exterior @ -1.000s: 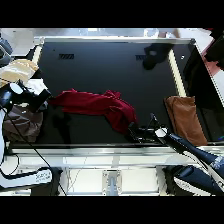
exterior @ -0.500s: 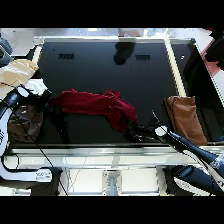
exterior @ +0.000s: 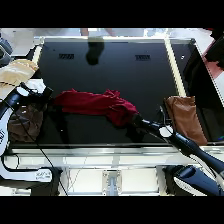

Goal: Fold the shirts.

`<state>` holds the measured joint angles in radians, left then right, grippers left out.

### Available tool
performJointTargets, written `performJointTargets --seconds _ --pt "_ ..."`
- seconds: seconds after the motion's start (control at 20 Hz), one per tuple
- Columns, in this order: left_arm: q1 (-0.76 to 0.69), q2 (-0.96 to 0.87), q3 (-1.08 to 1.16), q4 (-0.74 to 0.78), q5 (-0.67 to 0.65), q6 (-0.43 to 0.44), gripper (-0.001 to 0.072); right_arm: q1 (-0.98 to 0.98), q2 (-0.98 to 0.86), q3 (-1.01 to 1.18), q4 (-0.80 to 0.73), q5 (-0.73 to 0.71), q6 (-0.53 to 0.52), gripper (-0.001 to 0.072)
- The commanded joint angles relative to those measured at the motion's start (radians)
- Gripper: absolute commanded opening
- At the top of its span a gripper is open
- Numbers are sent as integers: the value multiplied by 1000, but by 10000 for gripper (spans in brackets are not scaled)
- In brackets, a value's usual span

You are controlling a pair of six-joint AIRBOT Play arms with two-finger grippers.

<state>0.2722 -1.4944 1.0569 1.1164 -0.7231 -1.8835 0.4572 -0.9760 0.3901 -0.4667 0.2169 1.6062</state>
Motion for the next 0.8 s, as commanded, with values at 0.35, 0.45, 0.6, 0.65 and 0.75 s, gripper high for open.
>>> performJointTargets --seconds 0.35,0.45,0.6,0.65,0.75 --pt "59 14 -2 27 -151 32 539 -73 80 1 -114 80 -3 12" --pt "60 2 -1 23 -128 17 538 -73 80 0 -114 81 -3 13" --pt "58 -42 -1 -26 -72 14 538 -73 80 0 -114 79 -3 13" --pt "58 -56 -1 -61 -43 19 538 -73 80 0 -114 80 -3 13" --pt "58 -71 -1 -135 18 74 485 -73 80 1 -114 80 -3 13"
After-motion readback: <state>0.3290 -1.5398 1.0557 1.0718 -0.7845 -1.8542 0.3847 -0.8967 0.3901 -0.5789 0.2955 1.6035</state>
